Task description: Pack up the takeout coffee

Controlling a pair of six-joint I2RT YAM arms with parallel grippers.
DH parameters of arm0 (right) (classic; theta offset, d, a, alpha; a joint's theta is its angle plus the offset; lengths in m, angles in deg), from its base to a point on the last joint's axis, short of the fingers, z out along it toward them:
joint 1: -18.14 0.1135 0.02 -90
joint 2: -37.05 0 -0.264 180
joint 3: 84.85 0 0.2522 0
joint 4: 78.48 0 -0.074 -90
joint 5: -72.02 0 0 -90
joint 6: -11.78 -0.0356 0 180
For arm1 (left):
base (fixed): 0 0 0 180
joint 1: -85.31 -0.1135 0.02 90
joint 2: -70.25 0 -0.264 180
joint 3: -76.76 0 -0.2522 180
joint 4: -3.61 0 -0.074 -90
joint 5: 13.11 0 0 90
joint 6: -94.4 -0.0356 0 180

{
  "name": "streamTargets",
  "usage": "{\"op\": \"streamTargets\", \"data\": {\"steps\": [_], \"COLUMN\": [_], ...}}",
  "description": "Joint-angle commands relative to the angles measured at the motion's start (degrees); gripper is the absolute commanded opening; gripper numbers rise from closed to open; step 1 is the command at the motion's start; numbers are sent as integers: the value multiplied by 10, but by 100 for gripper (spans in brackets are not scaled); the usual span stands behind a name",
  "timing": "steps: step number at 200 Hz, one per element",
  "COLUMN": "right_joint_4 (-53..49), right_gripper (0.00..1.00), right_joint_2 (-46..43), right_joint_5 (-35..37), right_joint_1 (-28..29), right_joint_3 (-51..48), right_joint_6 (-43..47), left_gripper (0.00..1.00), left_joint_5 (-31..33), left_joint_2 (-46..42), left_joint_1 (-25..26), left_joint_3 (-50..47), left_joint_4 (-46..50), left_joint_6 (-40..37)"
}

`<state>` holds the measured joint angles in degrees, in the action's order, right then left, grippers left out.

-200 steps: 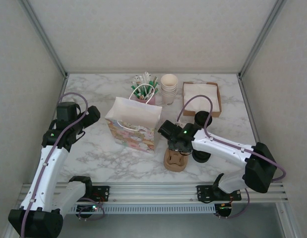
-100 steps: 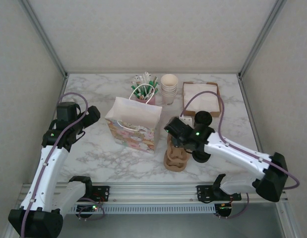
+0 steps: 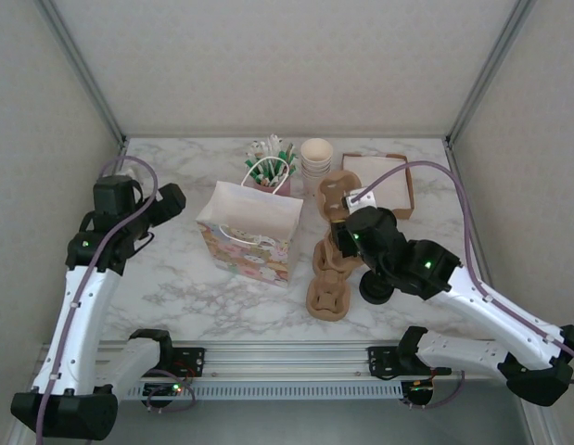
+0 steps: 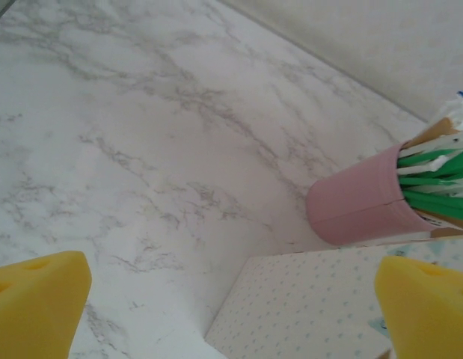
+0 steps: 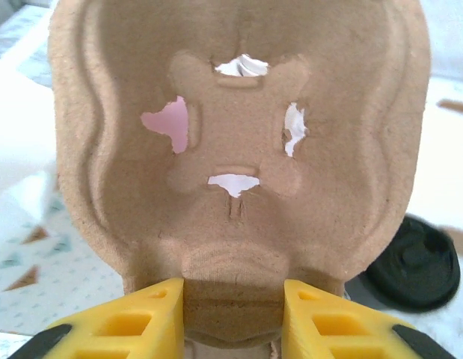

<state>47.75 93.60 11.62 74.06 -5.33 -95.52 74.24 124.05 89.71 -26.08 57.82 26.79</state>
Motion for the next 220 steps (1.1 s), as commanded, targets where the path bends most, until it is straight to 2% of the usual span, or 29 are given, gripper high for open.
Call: {"op": "streamTargets", "data": {"steps": [1,41,55,69,100,161,220], "right_joint_4": [75,153,178,203,253,338,335], "right_gripper": [34,31,31,31,30,30,29], "right_joint_2": [-2,31,49,69,116,181,231], "right_joint_5": [-69,-157,-179,-203,-256,-308,-405], "right_joint_1": [5,5,5,6,5,5,-32], "right_joint_3": [41,103,123,141,172,171,191], "right_joint_6": [147,270,290,304,311,338,325], "left_gripper": [97,89,84,75,68,73,74], "left_joint_5": [-29,-115,-142,-157,-187,-171,-159], "left_joint_2": [5,39,51,60,68,43,25], "left_joint_1": [3,4,7,9,14,17,17], "left_joint_3": [33,83,98,110,115,107,99], "left_joint_4": [37,64,71,76,73,74,90], "left_joint_6": [-34,-67,-79,-87,-92,-92,-92]}}
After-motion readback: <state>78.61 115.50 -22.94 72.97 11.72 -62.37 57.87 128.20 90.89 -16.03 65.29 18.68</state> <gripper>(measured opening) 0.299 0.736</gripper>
